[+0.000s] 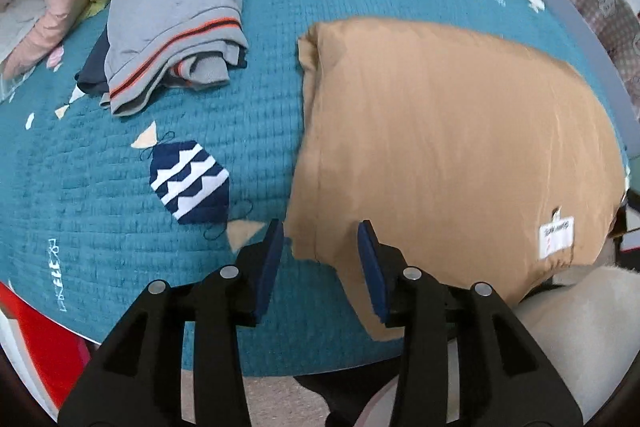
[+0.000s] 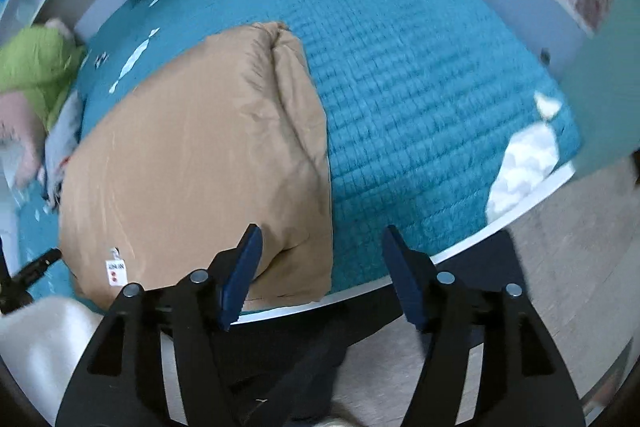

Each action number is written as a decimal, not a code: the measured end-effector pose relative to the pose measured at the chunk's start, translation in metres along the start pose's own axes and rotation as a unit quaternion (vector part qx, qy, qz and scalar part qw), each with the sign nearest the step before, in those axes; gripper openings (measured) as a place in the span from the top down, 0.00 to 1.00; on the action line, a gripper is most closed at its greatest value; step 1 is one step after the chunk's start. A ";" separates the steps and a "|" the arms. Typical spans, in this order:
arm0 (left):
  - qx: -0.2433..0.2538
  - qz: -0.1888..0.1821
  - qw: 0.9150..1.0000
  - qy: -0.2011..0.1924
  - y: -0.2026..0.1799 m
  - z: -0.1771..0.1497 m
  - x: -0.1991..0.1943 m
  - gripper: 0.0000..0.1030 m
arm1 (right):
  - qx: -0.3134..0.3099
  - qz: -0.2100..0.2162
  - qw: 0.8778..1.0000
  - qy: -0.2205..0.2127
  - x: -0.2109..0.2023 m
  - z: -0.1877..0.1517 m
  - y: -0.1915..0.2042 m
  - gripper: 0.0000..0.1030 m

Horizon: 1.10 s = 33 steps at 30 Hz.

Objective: Fold large clothes

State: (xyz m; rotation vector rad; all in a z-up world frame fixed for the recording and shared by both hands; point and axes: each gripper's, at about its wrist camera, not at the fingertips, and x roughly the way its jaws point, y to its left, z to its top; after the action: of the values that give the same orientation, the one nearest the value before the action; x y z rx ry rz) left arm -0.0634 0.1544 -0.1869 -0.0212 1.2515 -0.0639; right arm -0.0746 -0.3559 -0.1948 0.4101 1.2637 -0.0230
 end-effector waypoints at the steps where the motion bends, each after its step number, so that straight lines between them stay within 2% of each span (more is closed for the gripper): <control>1: -0.009 -0.005 1.000 -0.004 0.003 0.002 -0.001 0.59 | 0.011 0.015 1.000 0.010 0.006 -0.001 -0.003 0.42; 7: -0.011 -0.008 1.000 -0.004 -0.008 0.016 0.004 0.54 | 0.086 0.120 0.988 0.047 0.046 0.001 -0.012 0.42; 11: -0.006 -0.006 1.000 0.000 -0.013 0.016 0.008 0.53 | 0.123 0.183 0.974 0.049 0.060 0.008 -0.019 0.38; 12: -0.006 -0.006 1.000 0.000 -0.013 0.016 0.008 0.53 | 0.134 0.197 0.970 0.048 0.061 0.011 -0.019 0.34; 16: -0.016 -0.010 1.000 0.001 -0.010 0.017 0.010 0.53 | 0.194 0.278 0.940 0.031 0.065 0.019 -0.036 0.33; 19: -0.018 -0.010 1.000 0.003 -0.011 0.020 0.011 0.53 | 0.223 0.341 0.913 -0.007 0.068 0.030 -0.040 0.35; 20: -0.017 -0.008 1.000 0.002 -0.012 0.021 0.010 0.53 | 0.225 0.344 0.912 -0.013 0.072 0.037 -0.039 0.35; 21: -0.015 -0.007 1.000 0.000 -0.013 0.022 0.009 0.53 | 0.218 0.335 0.917 -0.011 0.076 0.044 -0.036 0.35; 22: -0.014 -0.007 1.000 -0.003 -0.014 0.023 0.008 0.53 | 0.199 0.312 0.929 -0.002 0.083 0.054 -0.029 0.35; 24: -0.013 -0.008 1.000 -0.007 -0.016 0.025 0.006 0.53 | 0.158 0.291 0.944 0.002 0.086 0.070 -0.011 0.34; 26: -0.012 -0.007 1.000 -0.013 -0.019 0.026 0.004 0.53 | 0.122 0.270 0.955 0.005 0.087 0.082 0.005 0.34; 27: -0.014 -0.010 1.000 -0.016 -0.020 0.027 0.004 0.53 | 0.122 0.266 0.956 0.003 0.088 0.085 0.008 0.38; 28: -0.017 -0.014 1.000 -0.019 -0.022 0.029 0.003 0.53 | 0.122 0.259 0.958 0.004 0.087 0.085 0.008 0.52; 30: -0.019 -0.019 0.999 -0.025 -0.028 0.034 0.002 0.53 | 0.125 0.242 0.962 0.003 0.079 0.084 0.010 0.64; 31: -0.018 -0.021 0.999 -0.032 -0.033 0.038 0.000 0.53 | 0.115 0.229 0.967 -0.008 0.070 0.085 0.017 0.68; 33: -0.019 -0.040 0.998 -0.052 -0.048 0.048 -0.005 0.53 | 0.066 0.178 0.981 -0.034 0.053 0.087 0.045 0.70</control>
State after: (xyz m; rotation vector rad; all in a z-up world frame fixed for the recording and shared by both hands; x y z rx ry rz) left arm -0.0213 0.1064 -0.1649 -0.1059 1.1484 -0.1080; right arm 0.0327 -0.3303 -0.2096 0.7395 1.1097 0.1821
